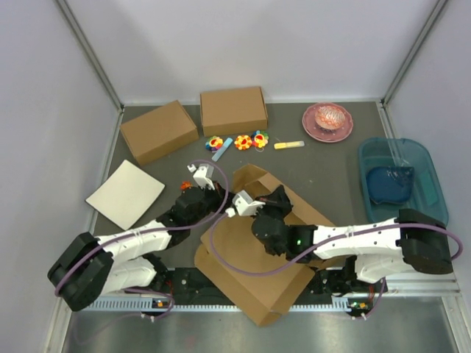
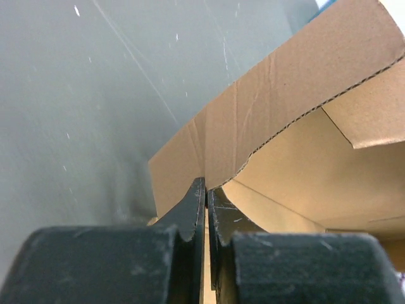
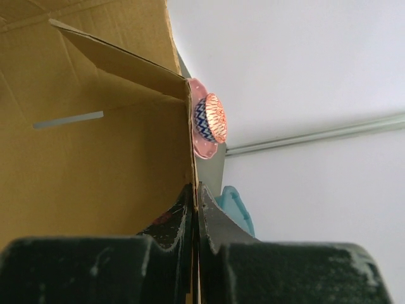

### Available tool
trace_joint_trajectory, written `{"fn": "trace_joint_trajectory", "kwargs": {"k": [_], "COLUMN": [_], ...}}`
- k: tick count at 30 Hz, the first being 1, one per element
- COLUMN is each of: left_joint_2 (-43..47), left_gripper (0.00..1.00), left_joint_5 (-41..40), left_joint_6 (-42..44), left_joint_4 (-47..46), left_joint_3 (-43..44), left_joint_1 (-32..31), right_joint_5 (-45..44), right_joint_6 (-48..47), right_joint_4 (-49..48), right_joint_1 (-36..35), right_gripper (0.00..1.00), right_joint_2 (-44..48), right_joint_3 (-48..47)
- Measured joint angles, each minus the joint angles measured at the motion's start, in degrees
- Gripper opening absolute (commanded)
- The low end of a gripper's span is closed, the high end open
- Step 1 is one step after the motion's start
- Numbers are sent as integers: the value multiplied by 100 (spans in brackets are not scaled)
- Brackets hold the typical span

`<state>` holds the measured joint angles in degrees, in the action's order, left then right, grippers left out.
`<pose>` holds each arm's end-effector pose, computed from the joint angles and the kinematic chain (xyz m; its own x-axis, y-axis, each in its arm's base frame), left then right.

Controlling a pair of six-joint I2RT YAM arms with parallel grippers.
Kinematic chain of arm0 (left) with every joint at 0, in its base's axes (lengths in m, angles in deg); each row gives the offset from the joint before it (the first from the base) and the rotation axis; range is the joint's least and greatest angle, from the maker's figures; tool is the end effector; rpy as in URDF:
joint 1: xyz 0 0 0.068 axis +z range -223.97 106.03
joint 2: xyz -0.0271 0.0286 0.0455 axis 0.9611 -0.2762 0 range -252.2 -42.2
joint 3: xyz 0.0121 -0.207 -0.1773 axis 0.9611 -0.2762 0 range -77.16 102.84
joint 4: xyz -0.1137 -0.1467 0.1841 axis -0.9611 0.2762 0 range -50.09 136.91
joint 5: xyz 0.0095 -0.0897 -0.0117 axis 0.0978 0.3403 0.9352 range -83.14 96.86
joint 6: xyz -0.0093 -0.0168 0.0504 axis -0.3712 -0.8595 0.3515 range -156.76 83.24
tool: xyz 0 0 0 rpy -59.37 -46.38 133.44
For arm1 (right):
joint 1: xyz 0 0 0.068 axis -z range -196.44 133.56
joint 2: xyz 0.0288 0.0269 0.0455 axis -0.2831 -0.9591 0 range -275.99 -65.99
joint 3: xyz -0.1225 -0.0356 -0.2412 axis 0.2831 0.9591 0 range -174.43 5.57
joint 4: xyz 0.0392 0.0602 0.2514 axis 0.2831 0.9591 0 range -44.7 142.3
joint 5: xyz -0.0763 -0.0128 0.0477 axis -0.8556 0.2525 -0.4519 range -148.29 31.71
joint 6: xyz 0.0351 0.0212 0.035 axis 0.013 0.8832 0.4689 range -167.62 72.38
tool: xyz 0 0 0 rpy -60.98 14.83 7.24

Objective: Fold the paper box

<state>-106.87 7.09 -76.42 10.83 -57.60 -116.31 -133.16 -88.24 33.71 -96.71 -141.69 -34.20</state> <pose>0.1684 -0.1536 0.1907 -0.5889 -0.3268 -0.7392 0.3905 0.6857 -0.6142 0.0785 0.2546 0.2399 0.0178 -0.9014 -0.4326 -0.1277 0.4271 -0.8951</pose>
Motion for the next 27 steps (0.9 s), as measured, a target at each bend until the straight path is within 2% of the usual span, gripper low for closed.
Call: {"fn": "trace_joint_trajectory", "kwargs": {"k": [8,14,20,27], "left_joint_2": [-243,-616,-763,-763], "left_gripper": [0,0,0,0], "left_joint_5": [-459,-540,-503,-160], "left_joint_6": [452,481,304,48], "left_joint_4": [-542,-927,-1106,-741], "left_joint_3": [334,334,94,138], "left_joint_1": [280,431,448,579], "right_joint_5": [588,833,861,855], "right_joint_6": [-1526,-2369,-2446,-2218], "right_joint_4": [-1725,-2675,-2863,-2758], "right_joint_1": [732,846,846,850], "right_gripper": [0,0,0,0], "right_joint_2": [-393,-968,-1231,-1298], "right_joint_3": [-284,-378,-258,-175]}}
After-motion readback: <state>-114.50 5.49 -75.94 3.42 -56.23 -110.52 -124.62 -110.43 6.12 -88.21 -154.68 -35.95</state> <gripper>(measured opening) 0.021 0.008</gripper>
